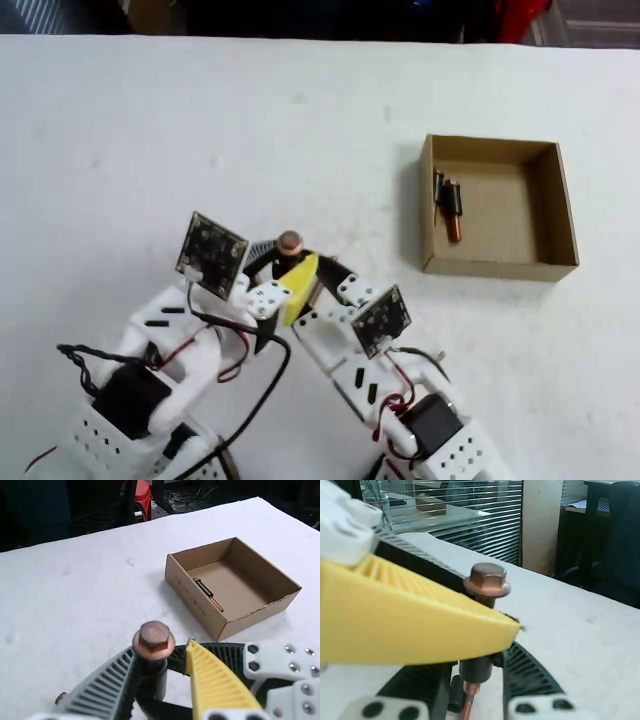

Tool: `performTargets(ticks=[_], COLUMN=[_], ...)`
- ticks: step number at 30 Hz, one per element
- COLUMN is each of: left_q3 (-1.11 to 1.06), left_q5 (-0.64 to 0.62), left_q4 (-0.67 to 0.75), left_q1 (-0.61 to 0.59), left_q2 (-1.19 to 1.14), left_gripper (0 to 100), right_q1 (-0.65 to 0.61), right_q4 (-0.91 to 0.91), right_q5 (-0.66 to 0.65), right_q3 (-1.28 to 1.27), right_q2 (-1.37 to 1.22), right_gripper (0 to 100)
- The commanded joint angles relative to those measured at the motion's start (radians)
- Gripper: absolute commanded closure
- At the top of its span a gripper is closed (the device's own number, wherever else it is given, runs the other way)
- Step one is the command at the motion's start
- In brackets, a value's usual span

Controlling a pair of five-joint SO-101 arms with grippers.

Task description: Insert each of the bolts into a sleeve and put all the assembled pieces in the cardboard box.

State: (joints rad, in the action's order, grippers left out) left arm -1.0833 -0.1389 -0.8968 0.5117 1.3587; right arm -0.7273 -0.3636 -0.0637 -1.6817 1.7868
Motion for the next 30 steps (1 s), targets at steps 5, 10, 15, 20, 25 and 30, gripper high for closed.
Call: performTargets(ticks=[5,10,15,20,25,30], left_q3=[-0.002,-0.003,0.008,0.109,0.227,0.350], left_q5=[0.069,0.075,0.075,0.077,0.077,0.077], left_q4=[0.006,0.028,0.034,0.034,0.011,-0.103], left_q1=[-0.085,-0.088,-0.087,-0.088,-0.090,-0.151], left_q2=[0.005,0.005,0.007,0.008,0.008,0.008], left_gripper=[84,84,84,84,84,84], right_q1=[-0.002,-0.002,-0.002,-0.002,0.021,0.074], right_q4=[-0.022,-0.022,-0.027,-0.027,-0.027,-0.027], right_q5=[-0.014,-0.014,-0.014,-0.014,-0.008,-0.005], right_q3=[-0.008,-0.008,-0.008,-0.008,-0.008,-0.008], right_q2=[0.015,0.015,0.015,0.015,0.015,0.015], right_gripper=[98.1,98.1,98.1,98.1,98.1,98.1])
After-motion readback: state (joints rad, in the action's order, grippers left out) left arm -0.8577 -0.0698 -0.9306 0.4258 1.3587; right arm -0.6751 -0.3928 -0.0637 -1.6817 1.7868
